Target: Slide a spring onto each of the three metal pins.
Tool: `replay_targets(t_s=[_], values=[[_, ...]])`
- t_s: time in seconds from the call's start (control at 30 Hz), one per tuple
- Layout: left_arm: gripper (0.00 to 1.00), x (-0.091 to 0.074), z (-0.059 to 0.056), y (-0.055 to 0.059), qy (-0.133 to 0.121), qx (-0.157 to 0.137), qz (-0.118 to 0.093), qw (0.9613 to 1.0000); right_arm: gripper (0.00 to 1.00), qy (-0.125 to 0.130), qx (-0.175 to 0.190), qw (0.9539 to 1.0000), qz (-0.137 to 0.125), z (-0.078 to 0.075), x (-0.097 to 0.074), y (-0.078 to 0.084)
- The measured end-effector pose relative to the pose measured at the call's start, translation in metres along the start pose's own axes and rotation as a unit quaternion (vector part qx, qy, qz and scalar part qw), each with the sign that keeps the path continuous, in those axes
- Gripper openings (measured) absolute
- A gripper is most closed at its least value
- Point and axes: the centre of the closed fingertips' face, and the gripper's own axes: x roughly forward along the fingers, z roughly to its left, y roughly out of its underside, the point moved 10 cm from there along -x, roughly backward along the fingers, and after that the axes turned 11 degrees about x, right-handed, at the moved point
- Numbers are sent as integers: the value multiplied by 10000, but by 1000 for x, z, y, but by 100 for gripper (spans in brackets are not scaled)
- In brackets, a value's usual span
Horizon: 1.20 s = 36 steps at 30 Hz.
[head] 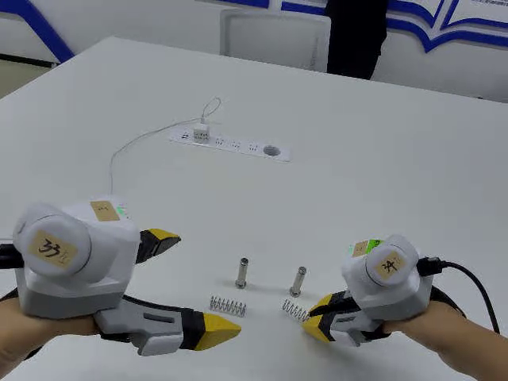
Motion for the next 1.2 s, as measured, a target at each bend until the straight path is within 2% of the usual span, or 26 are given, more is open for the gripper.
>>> replay_targets(t_s=[0.1, 0.2, 0.33, 0.43, 0.6, 0.7, 0.83, 1.0, 1.03, 1.13, 1.2], values=[[88, 1, -4, -3, 63, 74, -33, 9999, 10, 3, -10, 9999, -100, 2, -8, -3], [85, 3, -8, -9, 226, -25, -227, 9995, 10, -7, -109, 9998, -146, 6, -15, -7], [83, 7, -11, -16, 283, 219, -233, 9991, 10, -55, -285, 9993, -231, 16, -28, -13], [85, 9, -12, -20, 276, 379, -270, 9985, 10, -86, -485, 9984, -284, 23, -39, -19], [83, 13, -15, -25, 356, 481, -311, 9977, 10, -177, -586, 9966, -560, 35, -54, -28], [78, 14, -19, -31, 480, 491, -440, 9967, 10, -216, -637, 9955, -661, 42, -58, -31], [70, 17, -23, -37, 630, 750, -530, 9938, 10, -294, -836, 9935, -718, 53, -60, -35], [61, 19, -25, -40, 763, 869, -579, 9916, 10, -318, -1350, 9880, -684, 64, -63, -40], [59, 20, -26, -40, 774, 901, -570, 9913, 10, -310, -1411, 9872, -670, 65, -63, -40], [50, 19, -29, -41, 851, 1234, -606, 9868, 10, -349, -1546, 9851, -668, 70, -67, -43], [46, 19, -30, -41, 910, 1219, -610, 9865, 10, -361, -1586, 9843, -681, 71, -69, -44]])
